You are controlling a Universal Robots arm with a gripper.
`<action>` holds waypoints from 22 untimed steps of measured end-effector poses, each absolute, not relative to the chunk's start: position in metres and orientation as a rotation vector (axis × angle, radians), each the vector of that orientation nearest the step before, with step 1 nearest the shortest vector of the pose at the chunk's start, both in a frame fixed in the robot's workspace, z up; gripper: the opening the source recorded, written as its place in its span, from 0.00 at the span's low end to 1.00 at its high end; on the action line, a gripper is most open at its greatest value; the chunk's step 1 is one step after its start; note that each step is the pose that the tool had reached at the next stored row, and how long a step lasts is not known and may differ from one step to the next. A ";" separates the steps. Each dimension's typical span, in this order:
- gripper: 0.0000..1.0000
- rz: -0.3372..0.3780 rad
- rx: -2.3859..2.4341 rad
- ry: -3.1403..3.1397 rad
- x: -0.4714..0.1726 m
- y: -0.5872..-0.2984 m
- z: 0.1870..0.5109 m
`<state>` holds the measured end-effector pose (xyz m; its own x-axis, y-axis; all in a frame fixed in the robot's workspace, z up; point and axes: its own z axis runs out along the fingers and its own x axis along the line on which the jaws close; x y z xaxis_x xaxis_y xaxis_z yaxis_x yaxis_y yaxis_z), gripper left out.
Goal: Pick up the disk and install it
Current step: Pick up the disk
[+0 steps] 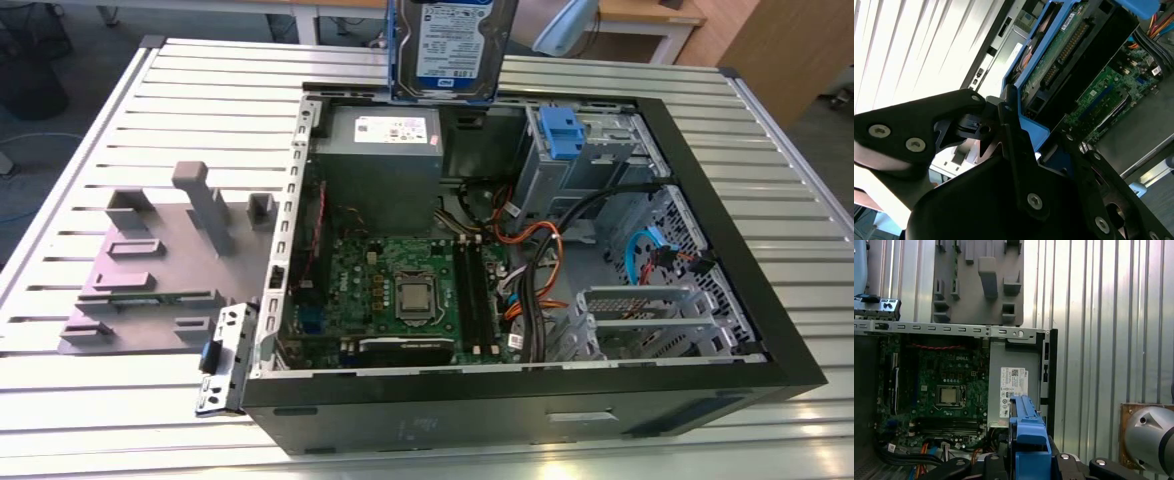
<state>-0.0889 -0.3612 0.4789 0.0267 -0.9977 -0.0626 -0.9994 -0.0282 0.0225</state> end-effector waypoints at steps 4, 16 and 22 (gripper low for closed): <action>0.37 0.094 -2.231 2.171 -0.088 -0.361 0.479; 0.37 0.094 -2.231 2.171 -0.084 -0.361 0.479; 0.37 0.094 -2.231 2.171 -0.083 -0.361 0.479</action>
<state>-0.0826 -0.3612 0.4789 0.0267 -0.9977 -0.0625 -0.9994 -0.0282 0.0225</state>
